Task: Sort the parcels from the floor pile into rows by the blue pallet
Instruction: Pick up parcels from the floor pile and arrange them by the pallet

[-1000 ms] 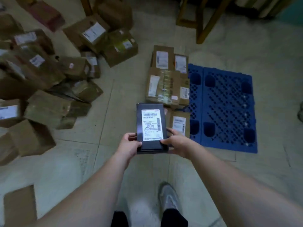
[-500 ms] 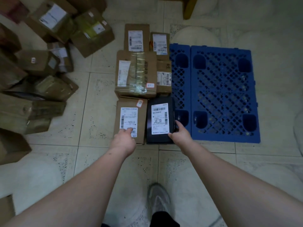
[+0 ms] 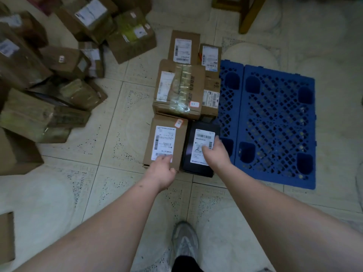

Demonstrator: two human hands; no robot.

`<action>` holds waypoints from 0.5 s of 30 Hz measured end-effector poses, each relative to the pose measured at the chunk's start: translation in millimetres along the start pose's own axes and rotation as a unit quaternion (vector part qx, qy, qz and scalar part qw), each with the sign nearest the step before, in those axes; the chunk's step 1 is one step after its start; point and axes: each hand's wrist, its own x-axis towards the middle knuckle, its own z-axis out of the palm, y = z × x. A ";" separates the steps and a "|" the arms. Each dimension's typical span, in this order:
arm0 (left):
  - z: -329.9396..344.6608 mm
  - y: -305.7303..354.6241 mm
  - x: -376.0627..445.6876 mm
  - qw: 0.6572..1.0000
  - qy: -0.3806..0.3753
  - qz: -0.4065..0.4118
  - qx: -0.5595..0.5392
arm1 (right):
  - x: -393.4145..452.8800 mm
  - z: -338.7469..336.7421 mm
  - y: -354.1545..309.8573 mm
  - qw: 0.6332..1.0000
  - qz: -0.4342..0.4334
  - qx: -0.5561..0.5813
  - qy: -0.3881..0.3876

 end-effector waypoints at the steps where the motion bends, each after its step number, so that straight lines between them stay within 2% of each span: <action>1: -8.0 -5.7 -9.7 1.000 0.020 -0.012 -0.008 | -9.7 2.0 -14.5 0.999 -0.027 -0.033 0.005; 4: -37.8 -37.0 -44.5 0.995 0.075 -0.044 -0.041 | -44.9 23.1 -63.2 0.986 -0.114 -0.118 0.007; 7: -66.9 -85.0 -88.9 0.989 0.108 -0.072 -0.078 | -88.3 67.1 -120.0 0.973 -0.182 -0.142 -0.008; 11: -95.1 -180.4 -158.6 0.973 0.154 -0.108 -0.133 | -165.5 166.8 -190.9 0.948 -0.264 -0.171 -0.042; 12: -99.8 -226.2 -185.7 0.966 0.165 -0.127 -0.154 | -202.2 210.5 -210.2 0.937 -0.290 -0.184 -0.061; 15: -103.2 -294.4 -232.9 0.956 0.177 -0.160 -0.171 | -264.9 281.2 -237.7 0.924 -0.310 -0.201 -0.096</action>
